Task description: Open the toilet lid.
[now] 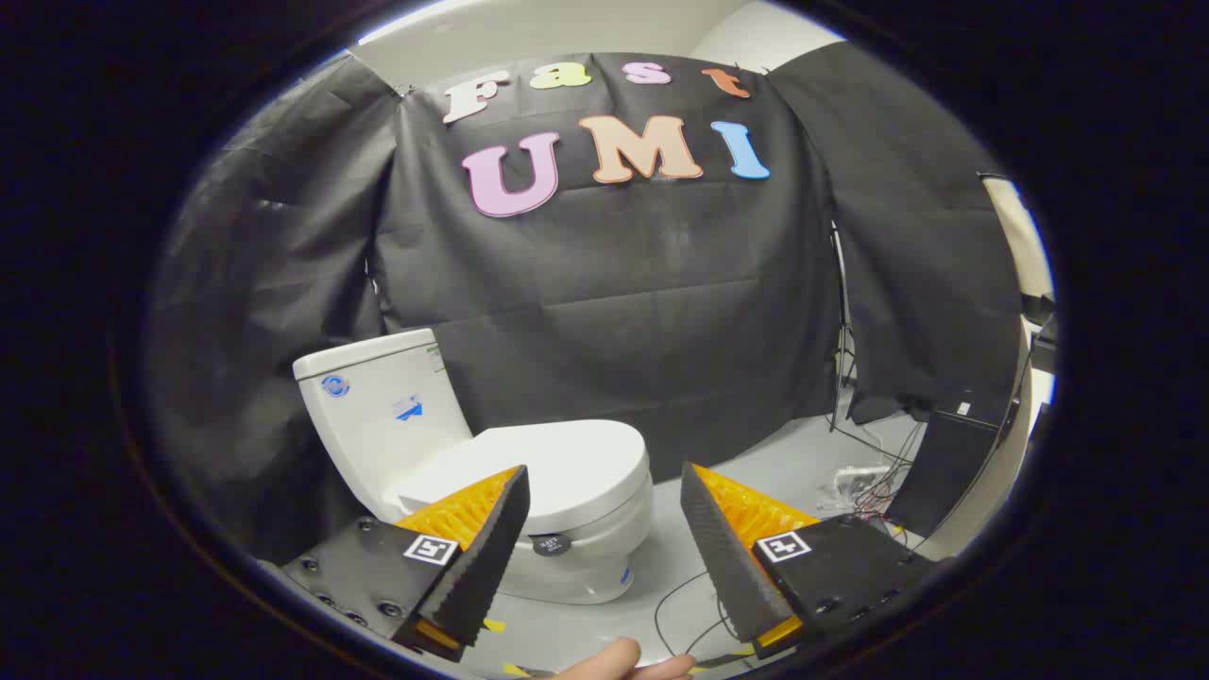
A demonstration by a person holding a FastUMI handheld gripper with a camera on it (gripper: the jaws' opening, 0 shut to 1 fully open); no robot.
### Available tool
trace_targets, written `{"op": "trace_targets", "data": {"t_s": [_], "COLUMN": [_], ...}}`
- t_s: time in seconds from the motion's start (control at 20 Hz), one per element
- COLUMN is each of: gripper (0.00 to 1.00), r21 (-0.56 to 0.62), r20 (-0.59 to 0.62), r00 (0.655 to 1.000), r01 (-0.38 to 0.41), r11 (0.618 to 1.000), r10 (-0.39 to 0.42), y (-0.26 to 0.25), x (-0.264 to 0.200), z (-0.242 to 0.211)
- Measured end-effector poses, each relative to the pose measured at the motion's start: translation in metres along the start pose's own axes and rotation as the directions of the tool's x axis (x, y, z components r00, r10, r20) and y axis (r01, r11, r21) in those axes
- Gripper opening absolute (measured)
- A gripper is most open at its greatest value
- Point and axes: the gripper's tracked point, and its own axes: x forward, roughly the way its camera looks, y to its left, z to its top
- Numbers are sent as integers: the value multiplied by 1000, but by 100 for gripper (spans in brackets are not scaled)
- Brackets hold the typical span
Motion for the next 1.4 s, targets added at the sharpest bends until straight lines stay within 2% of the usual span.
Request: {"op": "trace_targets", "data": {"t_s": [0.7,0.9,1.05,1.15,1.25,1.4], "gripper": [99,99,99,99,99,99], "r21": [4,42,77,135,214,338], "r20": [-10,39,66,91,100,84], "r00": [1000,999,997,996,995,996], "r01": [3,3,-37,-38,-10,-24], "r11": [1000,999,996,990,977,941], "r10": [-3,-5,32,26,-12,-5], "y": [1,15,38,43,46,61], "x": [3,21,39,53,68,90], "z": [-2,19,29,37,40,16]}}
